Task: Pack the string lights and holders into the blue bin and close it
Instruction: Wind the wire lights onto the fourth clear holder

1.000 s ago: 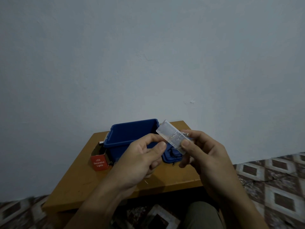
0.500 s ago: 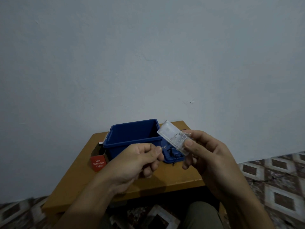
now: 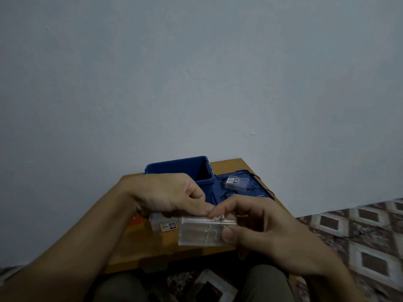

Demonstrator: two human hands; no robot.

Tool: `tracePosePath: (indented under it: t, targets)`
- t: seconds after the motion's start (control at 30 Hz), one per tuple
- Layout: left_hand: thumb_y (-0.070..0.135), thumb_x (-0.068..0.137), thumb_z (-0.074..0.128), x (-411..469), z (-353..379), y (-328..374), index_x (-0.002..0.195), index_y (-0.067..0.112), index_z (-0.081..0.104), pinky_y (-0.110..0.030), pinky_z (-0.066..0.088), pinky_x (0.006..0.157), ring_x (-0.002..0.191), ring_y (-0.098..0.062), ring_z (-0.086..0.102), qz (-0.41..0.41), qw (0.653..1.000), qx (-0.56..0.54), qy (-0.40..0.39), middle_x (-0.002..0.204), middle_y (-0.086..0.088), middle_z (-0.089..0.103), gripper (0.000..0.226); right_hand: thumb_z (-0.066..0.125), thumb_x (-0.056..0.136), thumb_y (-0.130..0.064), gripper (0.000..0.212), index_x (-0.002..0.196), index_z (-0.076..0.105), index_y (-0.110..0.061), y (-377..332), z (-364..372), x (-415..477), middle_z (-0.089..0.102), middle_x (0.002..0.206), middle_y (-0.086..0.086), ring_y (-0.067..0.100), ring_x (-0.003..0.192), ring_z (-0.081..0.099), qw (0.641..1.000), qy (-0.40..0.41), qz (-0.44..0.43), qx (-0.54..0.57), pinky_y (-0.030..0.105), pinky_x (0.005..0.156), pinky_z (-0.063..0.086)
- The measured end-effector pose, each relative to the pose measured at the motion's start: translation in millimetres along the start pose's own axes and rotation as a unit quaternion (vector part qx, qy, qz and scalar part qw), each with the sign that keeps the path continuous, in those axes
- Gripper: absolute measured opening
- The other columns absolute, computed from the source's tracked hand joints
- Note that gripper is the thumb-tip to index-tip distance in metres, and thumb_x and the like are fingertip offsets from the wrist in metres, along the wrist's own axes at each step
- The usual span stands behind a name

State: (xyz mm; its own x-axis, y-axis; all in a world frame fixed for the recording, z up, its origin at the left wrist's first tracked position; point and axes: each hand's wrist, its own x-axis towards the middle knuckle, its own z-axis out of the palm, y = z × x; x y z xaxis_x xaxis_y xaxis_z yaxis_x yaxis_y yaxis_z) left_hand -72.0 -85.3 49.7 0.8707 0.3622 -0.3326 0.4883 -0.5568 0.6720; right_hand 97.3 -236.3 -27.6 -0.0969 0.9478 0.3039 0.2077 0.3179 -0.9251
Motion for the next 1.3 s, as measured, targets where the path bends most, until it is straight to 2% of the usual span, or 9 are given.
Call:
tracePosePath:
  t: [0.13, 0.3, 0.4, 0.5, 0.67, 0.87, 0.97, 1.13, 1.3]
  targets:
    - [0.042, 0.087, 0.070, 2, 1, 18, 0.062, 0.018, 0.062, -0.029, 0.036, 0.058, 0.052, -0.007, 0.045, -0.028, 0.994, 0.071, 0.083, 0.056, 0.004, 0.054, 0.035, 0.067, 0.094, -0.024, 0.013, 0.102, 0.064, -0.034, -1, 4, 2, 0.067, 0.083, -0.008, 0.002, 0.064, 0.056, 0.984, 0.072, 0.022, -0.162, 0.020, 0.060, 0.046]
    - [0.024, 0.088, 0.060, 3, 6, 24, 0.077, 0.007, 0.075, -0.039, 0.040, 0.066, 0.068, -0.025, 0.049, -0.031, 0.980, 0.090, 0.175, 0.083, -0.028, 0.066, 0.025, 0.064, 0.094, -0.026, 0.014, 0.102, 0.060, -0.036, -3, 14, 6, 0.061, 0.070, -0.017, -0.001, 0.059, 0.054, 0.952, 0.162, 0.003, -0.261, 0.011, 0.053, 0.041]
    - [0.016, 0.094, 0.054, 4, 10, 27, 0.080, 0.004, 0.076, -0.040, 0.042, 0.067, 0.068, -0.027, 0.051, -0.015, 0.972, 0.061, 0.227, 0.076, -0.024, 0.068, 0.028, 0.064, 0.094, -0.022, 0.017, 0.106, 0.060, -0.033, -2, 18, 9, 0.058, 0.068, -0.016, -0.004, 0.062, 0.055, 0.937, 0.205, -0.017, -0.280, 0.011, 0.053, 0.041]
    - [0.011, 0.096, 0.051, 2, 18, 29, 0.091, 0.006, 0.072, -0.033, 0.045, 0.062, 0.053, -0.016, 0.052, 0.013, 0.961, 0.032, 0.276, 0.059, -0.005, 0.064, 0.023, 0.065, 0.093, -0.023, 0.021, 0.110, 0.059, -0.032, 1, 20, 12, 0.058, 0.086, -0.019, -0.007, 0.077, 0.056, 0.915, 0.250, -0.038, -0.315, 0.010, 0.059, 0.043]
    - [0.002, 0.098, 0.046, -4, 42, 28, 0.111, 0.015, 0.062, -0.019, 0.045, 0.048, 0.050, -0.014, 0.057, 0.074, 0.939, -0.131, 0.308, 0.065, -0.009, 0.070, 0.024, 0.062, 0.091, -0.028, 0.023, 0.113, 0.057, -0.032, 9, 21, 15, 0.057, 0.096, -0.021, 0.001, 0.081, 0.058, 0.872, 0.308, -0.081, -0.372, 0.014, 0.059, 0.045]
    - [0.008, 0.099, 0.053, 0, 63, 21, 0.114, 0.010, 0.049, -0.028, 0.044, 0.055, 0.060, -0.018, 0.067, 0.090, 0.891, -0.258, 0.363, 0.075, -0.010, 0.075, 0.016, 0.067, 0.091, -0.022, 0.026, 0.115, 0.059, -0.028, 15, 19, 18, 0.056, 0.099, -0.019, -0.008, 0.078, 0.053, 0.855, 0.330, -0.095, -0.389, 0.005, 0.062, 0.039]
    - [0.016, 0.100, 0.053, 2, 70, 16, 0.111, 0.008, 0.054, -0.034, 0.045, 0.065, 0.065, -0.018, 0.070, 0.075, 0.899, -0.255, 0.347, 0.080, -0.008, 0.077, 0.013, 0.067, 0.091, -0.021, 0.025, 0.114, 0.059, -0.027, 16, 18, 18, 0.058, 0.099, -0.017, -0.006, 0.076, 0.054, 0.851, 0.342, -0.108, -0.383, 0.005, 0.064, 0.041]
    - [0.017, 0.100, 0.054, 6, 67, 10, 0.110, 0.011, 0.062, -0.027, 0.040, 0.058, 0.061, -0.015, 0.068, 0.052, 0.902, -0.298, 0.308, 0.079, -0.009, 0.076, 0.014, 0.068, 0.090, -0.017, 0.026, 0.114, 0.061, -0.025, 18, 20, 19, 0.057, 0.093, -0.018, -0.006, 0.078, 0.055, 0.849, 0.364, -0.112, -0.366, 0.003, 0.066, 0.041]
    - [0.016, 0.101, 0.051, 9, 64, 7, 0.112, 0.007, 0.063, -0.026, 0.036, 0.053, 0.051, -0.015, 0.060, 0.080, 0.905, -0.299, 0.292, 0.069, -0.008, 0.069, 0.017, 0.065, 0.092, -0.022, 0.019, 0.108, 0.063, -0.032, 16, 20, 18, 0.059, 0.072, -0.017, 0.004, 0.068, 0.059, 0.888, 0.373, -0.105, -0.249, 0.011, 0.054, 0.043]
